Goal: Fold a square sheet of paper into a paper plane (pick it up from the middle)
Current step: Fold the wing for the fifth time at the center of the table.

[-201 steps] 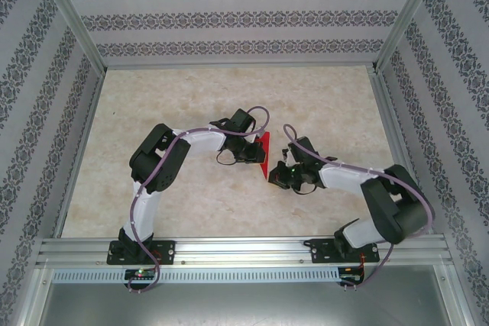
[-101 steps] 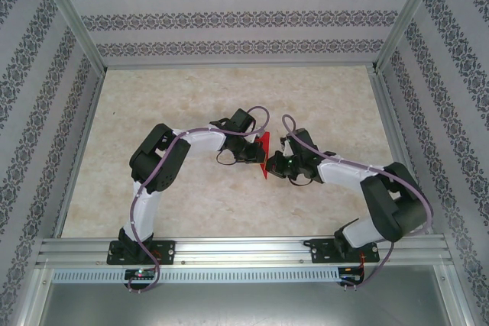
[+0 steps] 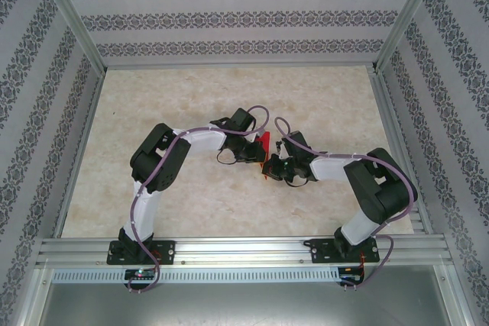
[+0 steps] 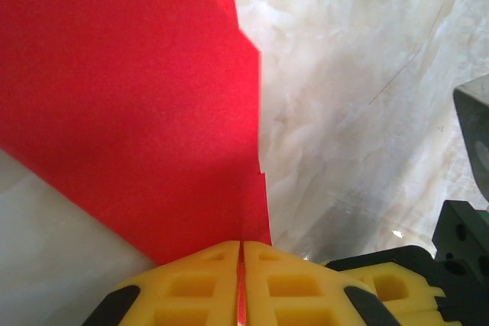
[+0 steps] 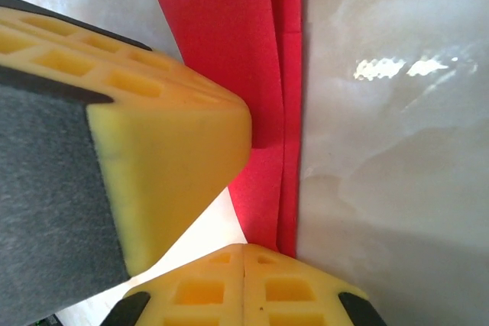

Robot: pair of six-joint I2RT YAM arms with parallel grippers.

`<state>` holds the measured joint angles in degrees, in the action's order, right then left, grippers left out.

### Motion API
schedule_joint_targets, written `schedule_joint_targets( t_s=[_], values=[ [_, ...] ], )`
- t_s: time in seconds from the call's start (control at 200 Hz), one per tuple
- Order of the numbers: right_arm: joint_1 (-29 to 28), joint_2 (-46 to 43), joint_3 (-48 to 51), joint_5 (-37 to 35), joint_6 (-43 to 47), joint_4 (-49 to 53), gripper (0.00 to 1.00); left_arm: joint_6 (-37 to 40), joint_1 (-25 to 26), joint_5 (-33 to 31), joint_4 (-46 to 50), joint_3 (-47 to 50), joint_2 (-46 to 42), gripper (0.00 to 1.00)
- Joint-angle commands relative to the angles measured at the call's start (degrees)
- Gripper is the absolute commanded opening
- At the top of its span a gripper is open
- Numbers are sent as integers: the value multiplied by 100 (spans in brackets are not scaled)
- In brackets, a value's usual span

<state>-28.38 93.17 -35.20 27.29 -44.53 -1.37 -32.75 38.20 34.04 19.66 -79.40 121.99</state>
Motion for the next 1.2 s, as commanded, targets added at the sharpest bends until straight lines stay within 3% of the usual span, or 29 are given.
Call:
schedule_joint_targets(
  t_s=[0.0, 0.175, 0.37, 0.974, 1.194],
  values=[
    [73, 258, 250, -307, 250, 739, 2, 443, -147, 217, 38, -274, 24, 14],
    [139, 410, 198, -338, 253, 911, 1, 1038, -353, 476, -566, 18, -484, 19],
    [140, 554, 180, -304, 226, 884, 1, 1374, -479, 472, -936, 267, -420, 19],
    [131, 681, 158, -260, 309, 1058, 1, 1492, -625, 1, -596, -269, 371, 15],
    [131, 712, 152, -320, 418, 1331, 1, 1382, -701, -504, -190, -534, 499, 14]
  ],
)
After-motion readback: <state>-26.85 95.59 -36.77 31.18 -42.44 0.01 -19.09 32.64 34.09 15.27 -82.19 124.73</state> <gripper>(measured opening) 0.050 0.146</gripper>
